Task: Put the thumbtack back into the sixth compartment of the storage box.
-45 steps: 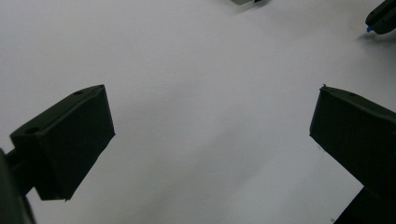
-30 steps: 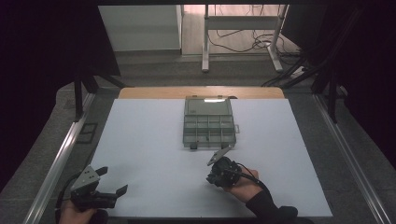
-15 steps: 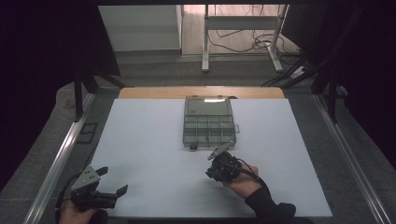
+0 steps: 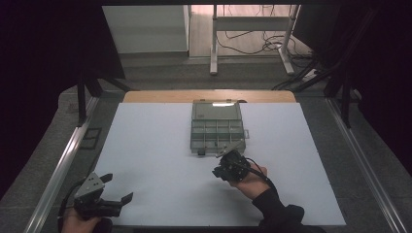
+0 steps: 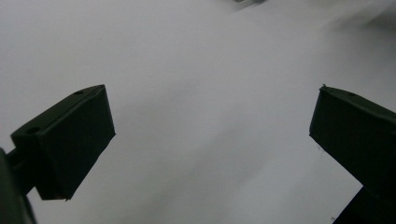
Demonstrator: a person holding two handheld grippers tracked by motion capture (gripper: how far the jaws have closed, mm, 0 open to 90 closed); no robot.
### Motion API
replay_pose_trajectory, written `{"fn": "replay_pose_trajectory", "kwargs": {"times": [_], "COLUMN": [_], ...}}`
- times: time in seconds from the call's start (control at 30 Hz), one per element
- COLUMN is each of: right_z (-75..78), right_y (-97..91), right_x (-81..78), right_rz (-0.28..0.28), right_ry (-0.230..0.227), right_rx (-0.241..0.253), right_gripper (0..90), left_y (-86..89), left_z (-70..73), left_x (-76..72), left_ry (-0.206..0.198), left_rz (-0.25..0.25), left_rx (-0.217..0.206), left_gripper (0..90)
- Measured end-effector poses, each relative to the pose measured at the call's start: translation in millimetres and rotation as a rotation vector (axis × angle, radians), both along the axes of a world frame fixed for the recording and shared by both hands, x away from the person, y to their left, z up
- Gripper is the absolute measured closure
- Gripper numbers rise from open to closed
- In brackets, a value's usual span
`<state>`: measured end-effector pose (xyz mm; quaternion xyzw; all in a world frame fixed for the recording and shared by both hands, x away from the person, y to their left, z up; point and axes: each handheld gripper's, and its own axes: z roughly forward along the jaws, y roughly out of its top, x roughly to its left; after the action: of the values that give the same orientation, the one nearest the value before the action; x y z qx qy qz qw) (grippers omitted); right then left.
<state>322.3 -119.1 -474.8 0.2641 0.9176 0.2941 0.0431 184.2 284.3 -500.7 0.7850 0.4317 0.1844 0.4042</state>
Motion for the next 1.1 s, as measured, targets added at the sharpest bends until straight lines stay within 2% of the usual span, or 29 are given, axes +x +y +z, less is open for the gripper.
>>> {"fn": "replay_pose_trajectory", "kwargs": {"times": [0.53, 1.1], "right_z": [4.8, 9.2], "right_y": [3.4, 11.1], "right_x": [18.7, 40.8], "right_rz": [-0.034, -0.066], "right_ry": [0.008, -0.005], "right_rx": [0.025, 0.039], "right_gripper": [81.7, 81.7], "left_y": [0.1, -0.2], "left_z": [0.0, -0.1], "left_x": [0.0, -0.1], "left_ry": [-0.001, -0.002], "left_rz": [-0.002, -0.004], "left_rx": [-0.001, 0.001], "left_gripper": [0.2, 0.3]}}
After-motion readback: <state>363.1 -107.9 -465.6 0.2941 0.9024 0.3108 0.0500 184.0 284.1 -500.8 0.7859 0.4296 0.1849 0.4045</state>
